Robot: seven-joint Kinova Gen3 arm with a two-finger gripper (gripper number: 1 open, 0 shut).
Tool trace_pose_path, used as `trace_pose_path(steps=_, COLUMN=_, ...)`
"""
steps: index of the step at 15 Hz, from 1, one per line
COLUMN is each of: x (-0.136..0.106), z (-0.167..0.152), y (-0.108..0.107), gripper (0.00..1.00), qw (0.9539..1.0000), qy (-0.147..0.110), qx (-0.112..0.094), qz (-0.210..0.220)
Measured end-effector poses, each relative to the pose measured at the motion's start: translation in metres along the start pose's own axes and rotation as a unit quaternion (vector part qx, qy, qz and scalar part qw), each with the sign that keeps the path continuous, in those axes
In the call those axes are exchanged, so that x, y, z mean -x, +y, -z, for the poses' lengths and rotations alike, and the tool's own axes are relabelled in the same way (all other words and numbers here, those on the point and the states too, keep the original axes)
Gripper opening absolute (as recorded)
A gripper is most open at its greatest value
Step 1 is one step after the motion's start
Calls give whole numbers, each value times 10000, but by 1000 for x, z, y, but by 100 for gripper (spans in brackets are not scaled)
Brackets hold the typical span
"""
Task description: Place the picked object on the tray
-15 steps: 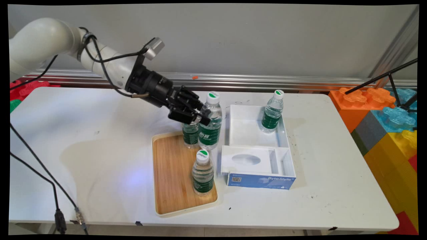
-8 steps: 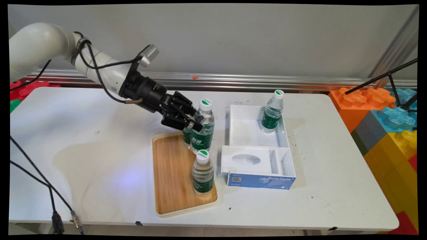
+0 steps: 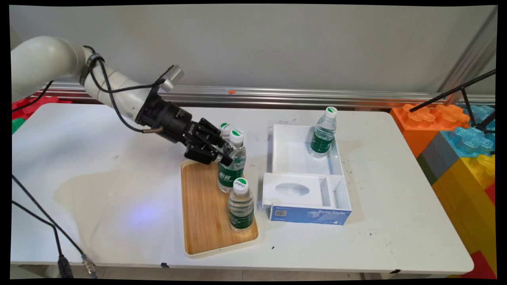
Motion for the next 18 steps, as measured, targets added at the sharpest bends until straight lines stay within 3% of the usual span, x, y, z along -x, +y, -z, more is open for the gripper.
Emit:
trace_pose_path(steps=8, x=18, z=-6, y=-2, gripper=0, qw=9999, qy=-151, qx=-39, qz=46)
trace_pose_path(steps=18, x=22, z=-23, y=-12, gripper=0, qw=9998, qy=-151, qx=-144, qz=72)
